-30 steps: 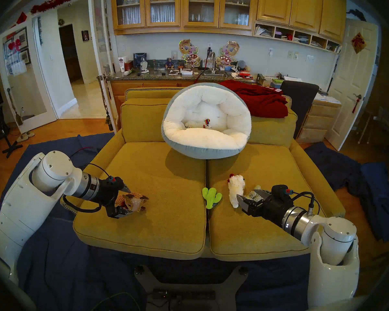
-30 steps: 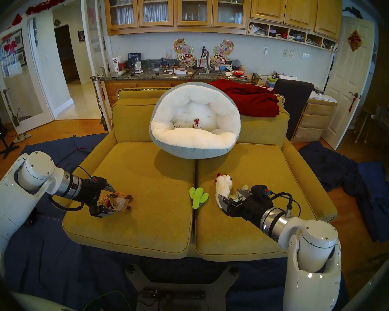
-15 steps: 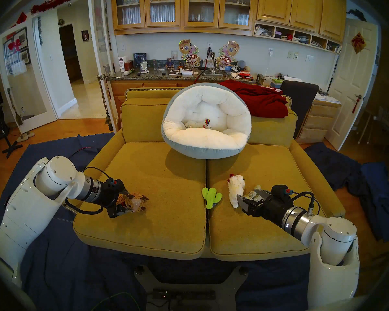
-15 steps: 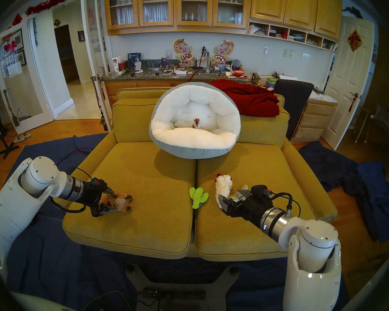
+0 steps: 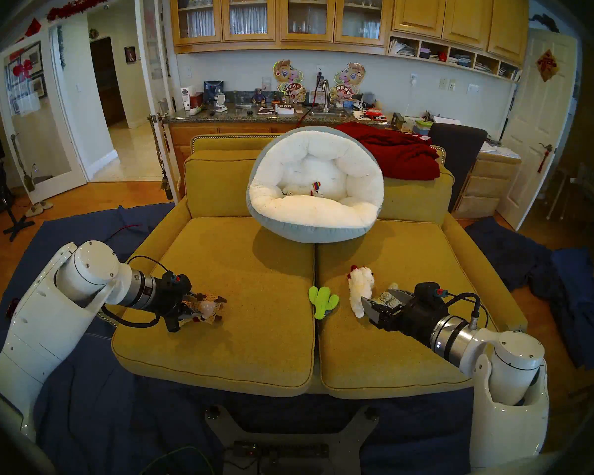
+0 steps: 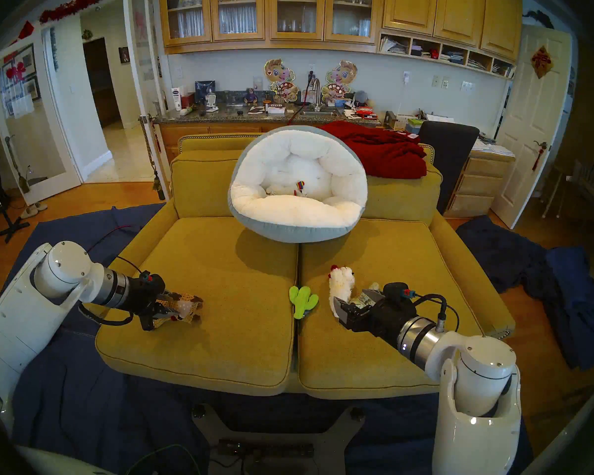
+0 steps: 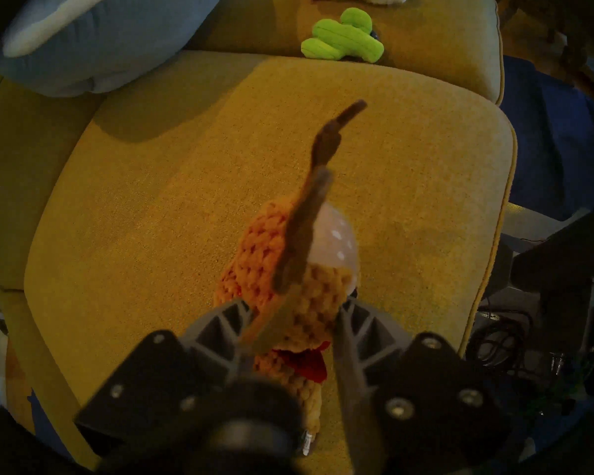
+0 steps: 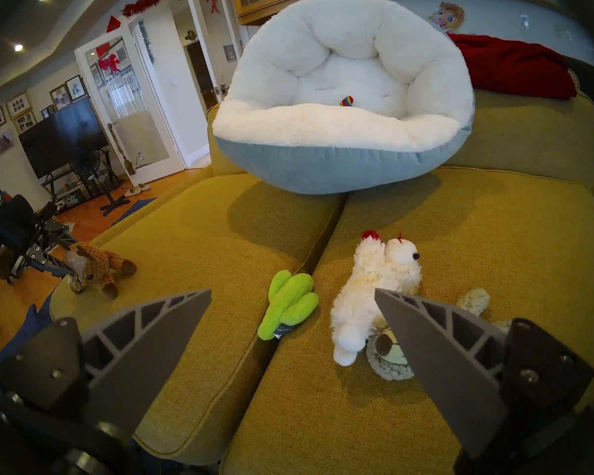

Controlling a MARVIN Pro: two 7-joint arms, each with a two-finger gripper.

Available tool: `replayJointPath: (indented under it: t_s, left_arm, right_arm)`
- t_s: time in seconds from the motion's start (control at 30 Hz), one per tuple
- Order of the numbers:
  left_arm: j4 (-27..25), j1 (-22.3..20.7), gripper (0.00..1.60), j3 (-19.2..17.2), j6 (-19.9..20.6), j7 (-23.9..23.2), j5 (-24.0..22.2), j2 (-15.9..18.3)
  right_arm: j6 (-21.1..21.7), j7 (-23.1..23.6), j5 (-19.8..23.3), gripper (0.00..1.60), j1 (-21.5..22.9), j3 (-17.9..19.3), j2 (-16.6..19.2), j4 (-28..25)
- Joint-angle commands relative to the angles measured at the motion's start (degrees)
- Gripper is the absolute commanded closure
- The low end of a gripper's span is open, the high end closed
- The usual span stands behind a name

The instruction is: Put toys into dog bed

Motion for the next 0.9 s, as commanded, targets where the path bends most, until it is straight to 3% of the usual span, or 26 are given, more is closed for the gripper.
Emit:
replayJointPath:
  t_s: [0.0, 0.23, 0.5, 0.57, 0.87]
  left_arm:
    - [-1.21, -1.00, 1.60, -1.21, 0.08, 0.60, -0.49, -0.28]
    - [-2.95, -1.59, 1.60, -2.70, 0.31, 1.13, -1.89, -1.27]
    - [-4.85, -7.41, 1.60, -4.12, 1.72, 2.38, -3.61, -3.51]
    - [-6.11, -6.94, 1.60, -4.92, 2.15, 3.41, -3.87, -4.28]
    - [-8.71, -11.88, 1.60, -1.02, 4.89, 6.99, -4.56, -10.81]
  right_arm:
    - [-0.41, 0.00, 0.01, 0.00, 0.57, -0.11, 0.15, -1.78]
    - [-0.41, 0.03, 0.03, 0.00, 0.60, -0.10, 0.16, -1.73]
    - [-0.39, 0.08, 0.09, 0.00, 0.68, -0.08, 0.18, -1.51]
    - [-0.39, 0.09, 0.10, 0.00, 0.69, -0.08, 0.18, -1.48]
    - [-0.38, 0.10, 0.12, 0.00, 0.72, -0.08, 0.19, -1.37]
